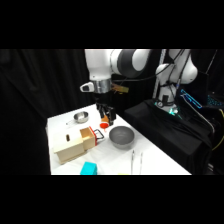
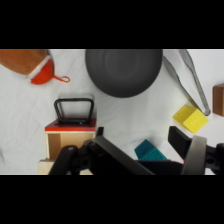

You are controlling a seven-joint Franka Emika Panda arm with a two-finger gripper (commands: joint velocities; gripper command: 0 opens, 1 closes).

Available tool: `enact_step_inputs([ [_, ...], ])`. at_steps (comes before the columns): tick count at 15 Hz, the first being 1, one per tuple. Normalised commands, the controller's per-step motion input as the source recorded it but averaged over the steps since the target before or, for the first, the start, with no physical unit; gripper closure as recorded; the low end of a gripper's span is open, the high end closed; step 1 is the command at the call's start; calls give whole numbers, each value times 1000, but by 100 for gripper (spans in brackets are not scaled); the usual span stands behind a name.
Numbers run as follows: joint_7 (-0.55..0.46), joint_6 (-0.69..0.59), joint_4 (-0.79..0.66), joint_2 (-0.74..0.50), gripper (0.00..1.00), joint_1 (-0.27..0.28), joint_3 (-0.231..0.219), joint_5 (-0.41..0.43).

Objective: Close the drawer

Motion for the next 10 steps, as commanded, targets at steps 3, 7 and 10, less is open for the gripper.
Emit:
enact_step_inputs([
  [3, -8, 23, 10, 7, 0, -35, 7, -9],
  [7, -6, 164, -89, -86, 0, -84, -44, -32],
  [10, -54, 258, -202, -166, 0, -89, -40, 18],
])
